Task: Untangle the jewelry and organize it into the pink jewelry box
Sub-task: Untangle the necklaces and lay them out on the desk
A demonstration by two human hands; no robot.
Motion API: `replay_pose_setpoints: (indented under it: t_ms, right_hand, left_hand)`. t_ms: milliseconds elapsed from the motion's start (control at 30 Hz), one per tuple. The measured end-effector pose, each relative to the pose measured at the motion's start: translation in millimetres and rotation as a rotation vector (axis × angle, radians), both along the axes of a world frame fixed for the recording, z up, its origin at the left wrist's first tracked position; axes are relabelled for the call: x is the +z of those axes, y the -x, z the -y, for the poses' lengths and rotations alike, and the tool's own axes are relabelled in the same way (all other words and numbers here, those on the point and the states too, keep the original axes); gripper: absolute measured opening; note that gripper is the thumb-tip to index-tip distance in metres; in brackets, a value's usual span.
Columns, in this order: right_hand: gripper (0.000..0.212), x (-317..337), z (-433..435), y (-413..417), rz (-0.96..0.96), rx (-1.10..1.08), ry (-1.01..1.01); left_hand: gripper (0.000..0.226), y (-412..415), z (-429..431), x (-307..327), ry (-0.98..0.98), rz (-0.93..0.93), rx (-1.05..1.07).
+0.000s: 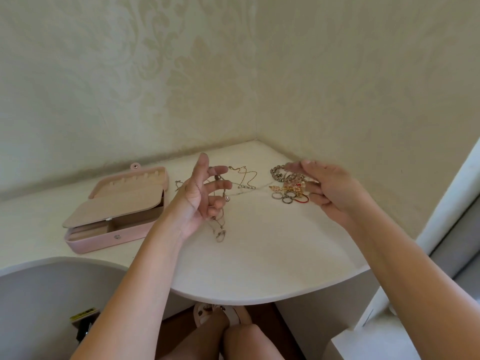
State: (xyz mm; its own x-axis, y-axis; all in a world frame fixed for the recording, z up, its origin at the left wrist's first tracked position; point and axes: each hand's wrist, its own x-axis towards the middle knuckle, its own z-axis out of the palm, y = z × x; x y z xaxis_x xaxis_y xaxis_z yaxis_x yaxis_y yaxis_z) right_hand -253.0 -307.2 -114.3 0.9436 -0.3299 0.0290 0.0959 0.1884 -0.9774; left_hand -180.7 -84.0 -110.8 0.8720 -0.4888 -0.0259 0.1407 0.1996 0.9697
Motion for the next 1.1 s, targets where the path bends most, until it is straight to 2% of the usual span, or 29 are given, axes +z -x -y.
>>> replay_pose_setpoints:
  t_ms: [167, 267, 333, 433, 533, 567, 667, 733, 833, 933, 1100]
  right_hand:
    - [0.019, 1, 32, 2, -0.004, -0.131, -0.129]
    - [0.017, -4, 40, 6, -0.009, -0.166, -0.154]
    - [0.015, -5, 44, 10, -0.003, -0.185, -0.167]
    - [0.013, -5, 48, 14, -0.005, -0.206, -0.15]
    - [0.02, -9, 52, 18, -0.056, -0.214, -0.011]
    - [0.023, -9, 51, 19, -0.086, -0.228, 0.106]
    - [0.025, -10, 49, 25, -0.174, -0.31, 0.634]
    - [0.023, -11, 47, 28, -0.162, -0.325, 0.792]
    - [0.021, -12, 46, 30, -0.135, -0.277, 0.858]
    - [0.021, -11, 48, 32, -0.114, -0.276, 0.832]
    - [0.025, -10, 53, 38, -0.143, -0.307, 0.922]
  left_hand:
    - [0.095, -8, -21, -1, 0.12, -0.008, -0.095]
    - [0.073, -12, -36, 1, 0.17, 0.019, -0.142]
    - [0.067, -17, -45, 4, 0.117, 0.016, -0.12]
    - [0.071, -26, -62, 14, -0.089, 0.092, -0.14]
    - [0.08, -29, -80, 33, -0.439, 0.236, -0.319]
    - [0.084, -29, -85, 42, -0.591, 0.293, -0.379]
    - [0.092, -28, -91, 66, -1.014, 0.48, -0.552]
    - [0.097, -27, -90, 77, -1.175, 0.56, -0.576]
    - [0.089, -30, -85, 84, -1.232, 0.601, -0.433]
    - [0.074, -37, -79, 77, -1.188, 0.662, -0.293]
    - [0.08, -32, -77, 71, -1.157, 0.677, -0.204]
